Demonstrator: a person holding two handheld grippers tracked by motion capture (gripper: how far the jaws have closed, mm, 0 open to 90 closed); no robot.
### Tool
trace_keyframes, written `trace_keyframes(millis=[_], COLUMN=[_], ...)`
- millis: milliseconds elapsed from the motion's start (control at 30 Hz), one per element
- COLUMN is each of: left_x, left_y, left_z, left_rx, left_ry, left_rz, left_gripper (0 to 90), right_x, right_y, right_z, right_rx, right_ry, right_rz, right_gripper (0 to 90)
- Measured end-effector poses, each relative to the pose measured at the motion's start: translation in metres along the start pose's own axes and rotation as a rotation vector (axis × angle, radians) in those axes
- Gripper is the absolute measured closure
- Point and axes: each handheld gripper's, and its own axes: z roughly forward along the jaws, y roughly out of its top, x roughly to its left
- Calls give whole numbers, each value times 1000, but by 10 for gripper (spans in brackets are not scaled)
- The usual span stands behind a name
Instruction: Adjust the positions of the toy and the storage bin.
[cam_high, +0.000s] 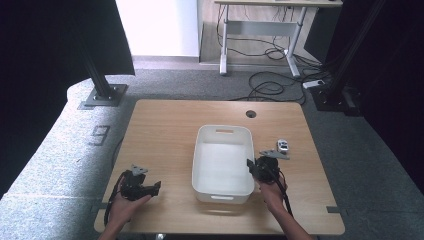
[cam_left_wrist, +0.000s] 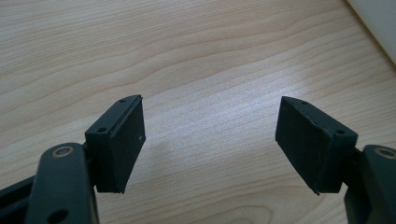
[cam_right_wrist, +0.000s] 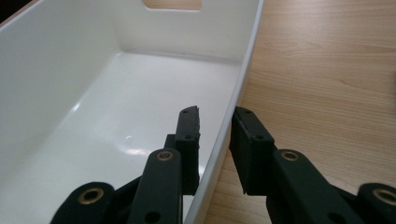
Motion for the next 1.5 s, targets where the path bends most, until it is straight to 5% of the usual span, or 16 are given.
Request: trace_keyframes(millis=[1500], left_x=[0], left_y=[0], left_z=[0], left_rx=[3], left_ry=[-6], left_rz=[0], left_gripper=[247], right_x=[31], right_y=[11], right_z=[22], right_rx=[-3], right_ry=[2], right_rz=[-24], right_gripper=[726])
